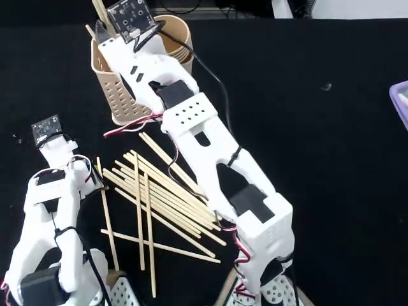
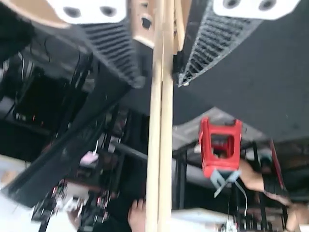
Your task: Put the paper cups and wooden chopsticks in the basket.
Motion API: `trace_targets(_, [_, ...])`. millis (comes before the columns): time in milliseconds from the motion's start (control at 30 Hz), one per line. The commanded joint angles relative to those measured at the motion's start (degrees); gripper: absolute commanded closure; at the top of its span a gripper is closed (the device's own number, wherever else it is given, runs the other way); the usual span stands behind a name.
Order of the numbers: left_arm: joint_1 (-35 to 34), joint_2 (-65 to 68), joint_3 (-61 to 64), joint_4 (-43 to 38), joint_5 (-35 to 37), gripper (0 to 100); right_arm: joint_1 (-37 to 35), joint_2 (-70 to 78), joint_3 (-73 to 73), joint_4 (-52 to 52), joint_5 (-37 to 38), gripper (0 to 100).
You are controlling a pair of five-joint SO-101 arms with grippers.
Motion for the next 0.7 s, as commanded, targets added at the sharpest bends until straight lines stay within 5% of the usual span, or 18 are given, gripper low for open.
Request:
trace_targets(0, [0.0,-1.8,-0.3,-0.6,-0.4,82,-0.8,-1.4,-3.6,2.9,0.0,76.0])
trace_targets(233, [0.0,-1.8,-0.4,-0.6,-0.4,82,-0.8,-11.3,-3.0,15.1,0.0,79.6])
trace_targets(467, [0.0,-1.8,-0.4,-0.6,-0.4,82,-1.0,-26.1,0.7,49.7,0.1,79.7])
trace_targets(667, [0.1,-1.8,-0.4,-0.6,-0.4,82,-1.8,-34.2,18.8,55.6,2.8,79.7])
